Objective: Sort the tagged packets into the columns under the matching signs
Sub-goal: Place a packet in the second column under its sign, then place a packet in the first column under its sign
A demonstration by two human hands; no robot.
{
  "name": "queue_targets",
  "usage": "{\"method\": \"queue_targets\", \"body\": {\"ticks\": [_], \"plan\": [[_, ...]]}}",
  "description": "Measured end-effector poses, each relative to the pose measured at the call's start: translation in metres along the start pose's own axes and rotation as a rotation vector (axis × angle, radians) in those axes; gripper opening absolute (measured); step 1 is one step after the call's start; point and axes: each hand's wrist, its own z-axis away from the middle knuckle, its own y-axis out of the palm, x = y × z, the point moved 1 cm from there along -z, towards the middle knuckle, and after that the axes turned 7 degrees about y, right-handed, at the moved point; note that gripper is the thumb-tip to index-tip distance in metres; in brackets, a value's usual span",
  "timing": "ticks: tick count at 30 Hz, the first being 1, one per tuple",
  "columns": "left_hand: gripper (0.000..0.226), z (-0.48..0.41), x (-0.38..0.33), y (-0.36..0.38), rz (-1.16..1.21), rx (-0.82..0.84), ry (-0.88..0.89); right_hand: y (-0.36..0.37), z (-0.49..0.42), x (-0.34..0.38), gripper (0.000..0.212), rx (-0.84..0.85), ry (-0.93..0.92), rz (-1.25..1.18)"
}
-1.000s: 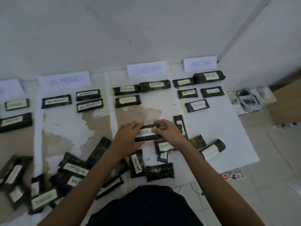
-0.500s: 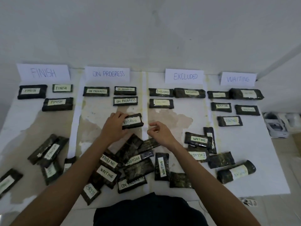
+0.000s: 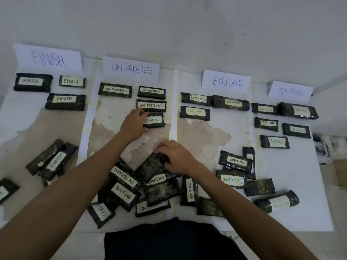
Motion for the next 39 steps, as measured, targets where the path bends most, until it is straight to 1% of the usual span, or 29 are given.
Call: {"method": "queue_targets", "body": {"ticks": [2,4,6,8,10,11,14,15,18,22,25,27,29,30,32,33,34,36,39], "plan": [[0.071,0.003,0.000,0.000,0.004,-0.013,0.006,0.006,-0.003,0.003,0.060,0.096,-0.113,0.192],[0.065,0.010,-0.004,-0.002,0.025,-0.066,0.033,0.012,-0.004,0.006,0.060,0.143,-0.160,0.285],[0.055,0.020,-0.010,-0.005,0.092,-0.134,0.067,0.016,-0.005,0.007,0.055,0.118,-0.189,0.348],[0.044,0.035,-0.016,-0.007,0.193,-0.141,0.082,0.015,-0.006,0.008,0.045,0.092,-0.206,0.374],[0.035,0.055,-0.023,-0.011,0.324,-0.107,0.047,0.005,-0.006,0.011,0.033,0.100,-0.162,0.293],[0.032,0.067,-0.027,-0.013,0.399,-0.088,0.013,-0.002,-0.004,0.013,0.030,0.112,-0.090,0.184],[0.027,0.101,-0.034,-0.017,0.606,-0.050,-0.117,-0.022,0.000,0.011,0.023,0.169,0.220,-0.254],[0.026,0.110,-0.034,-0.018,0.657,-0.041,-0.162,-0.028,0.002,0.009,0.023,0.171,0.285,-0.355],[0.025,0.130,-0.031,-0.017,0.751,-0.019,-0.222,-0.041,0.010,0.006,0.022,0.169,0.363,-0.549],[0.033,0.142,-0.032,-0.020,0.752,-0.007,-0.227,-0.042,0.018,0.015,0.023,0.159,0.444,-0.725],[0.046,0.143,-0.035,-0.027,0.745,-0.033,-0.242,-0.037,0.018,0.026,0.018,0.120,0.523,-0.864],[0.056,0.143,-0.038,-0.028,0.837,-0.096,-0.344,-0.034,0.016,0.037,0.017,0.044,0.586,-0.951],[0.062,0.142,-0.040,-0.028,1.063,-0.143,-0.526,-0.030,0.013,0.049,0.023,-0.029,0.625,-1.008],[0.060,0.140,-0.040,-0.027,1.202,-0.150,-0.612,-0.027,0.011,0.055,0.026,-0.052,0.630,-1.013],[0.041,0.135,-0.039,-0.025,1.396,-0.146,-0.699,-0.020,0.007,0.069,0.025,-0.082,0.609,-0.968],[0.034,0.134,-0.039,-0.026,1.418,-0.145,-0.714,-0.015,0.005,0.075,0.025,-0.099,0.591,-0.919],[0.033,0.133,-0.038,-0.026,1.414,-0.154,-0.736,-0.012,0.002,0.082,0.028,-0.120,0.570,-0.858],[0.037,0.131,-0.038,-0.030,1.345,-0.172,-0.776,-0.005,-0.004,0.097,0.036,-0.158,0.509,-0.766],[0.027,0.134,-0.035,-0.043,1.224,-0.198,-0.768,-0.001,-0.018,0.117,0.036,-0.136,0.432,-0.761]]}}
